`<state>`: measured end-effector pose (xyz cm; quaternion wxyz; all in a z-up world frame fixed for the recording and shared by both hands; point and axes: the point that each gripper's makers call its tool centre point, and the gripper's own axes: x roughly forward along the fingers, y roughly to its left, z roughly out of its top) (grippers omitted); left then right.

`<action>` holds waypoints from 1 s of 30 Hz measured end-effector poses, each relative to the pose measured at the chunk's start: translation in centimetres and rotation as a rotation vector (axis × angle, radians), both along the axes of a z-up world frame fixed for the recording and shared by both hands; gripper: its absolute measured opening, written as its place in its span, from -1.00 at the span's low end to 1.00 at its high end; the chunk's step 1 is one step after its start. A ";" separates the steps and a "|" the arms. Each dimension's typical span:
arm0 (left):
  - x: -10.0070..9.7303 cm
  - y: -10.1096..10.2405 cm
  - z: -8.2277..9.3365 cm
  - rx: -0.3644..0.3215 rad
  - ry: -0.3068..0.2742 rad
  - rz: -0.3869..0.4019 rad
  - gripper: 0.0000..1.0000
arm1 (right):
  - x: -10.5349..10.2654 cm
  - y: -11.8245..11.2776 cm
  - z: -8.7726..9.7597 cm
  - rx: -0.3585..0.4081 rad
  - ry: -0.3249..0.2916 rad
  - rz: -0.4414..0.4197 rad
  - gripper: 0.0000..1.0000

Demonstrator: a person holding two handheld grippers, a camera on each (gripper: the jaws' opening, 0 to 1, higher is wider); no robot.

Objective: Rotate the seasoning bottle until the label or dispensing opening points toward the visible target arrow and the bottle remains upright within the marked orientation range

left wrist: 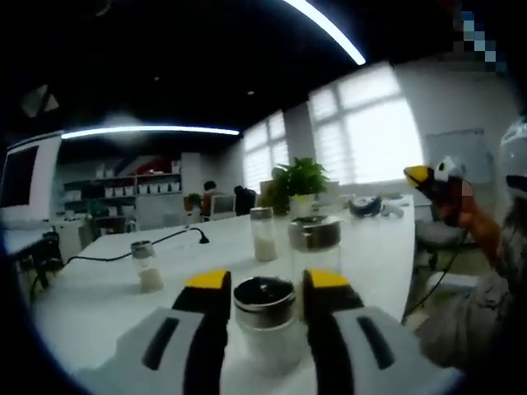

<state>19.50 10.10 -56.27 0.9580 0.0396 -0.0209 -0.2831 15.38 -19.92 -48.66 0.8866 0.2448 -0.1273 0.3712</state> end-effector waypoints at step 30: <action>0.0 0.1 -0.3 -0.017 0.022 -0.054 -0.37 | 0.1 0.1 -0.4 0.002 0.018 0.011 -1.00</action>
